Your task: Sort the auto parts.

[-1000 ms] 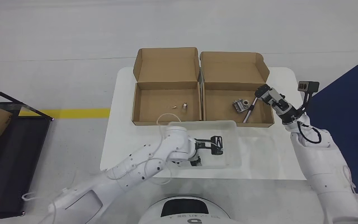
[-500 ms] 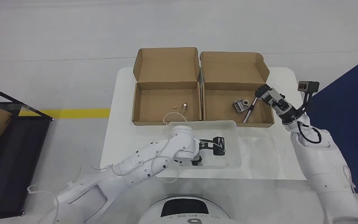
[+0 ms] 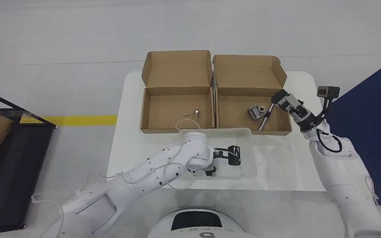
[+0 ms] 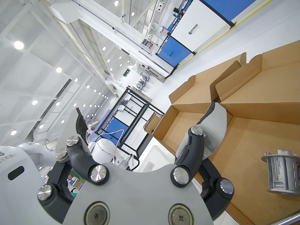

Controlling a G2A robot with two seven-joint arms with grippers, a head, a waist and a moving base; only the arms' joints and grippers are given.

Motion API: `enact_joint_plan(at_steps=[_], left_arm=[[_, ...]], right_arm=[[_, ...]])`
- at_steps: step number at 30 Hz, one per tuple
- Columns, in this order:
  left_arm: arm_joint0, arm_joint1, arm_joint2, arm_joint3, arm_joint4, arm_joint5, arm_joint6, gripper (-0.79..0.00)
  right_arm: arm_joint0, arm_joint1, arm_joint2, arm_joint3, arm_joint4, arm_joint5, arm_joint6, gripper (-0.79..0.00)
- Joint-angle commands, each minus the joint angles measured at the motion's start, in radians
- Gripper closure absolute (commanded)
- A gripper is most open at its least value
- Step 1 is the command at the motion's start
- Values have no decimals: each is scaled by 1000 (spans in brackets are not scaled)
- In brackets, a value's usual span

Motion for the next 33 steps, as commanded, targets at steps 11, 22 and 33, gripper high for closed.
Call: enact_joint_plan(at_steps=[11,22,33], left_arm=[[-20,-25,41,48,33,31,3,-499],[-23,-12,-8,36,27,47,14,-382],[-7,-11,7,34,15,18,-10,-376]], right_arm=[[0,0,0,0,1,0,0,-785],[0,0,0,0,1,0,0,-785],[0,0,0,0,1,0,0,-785]])
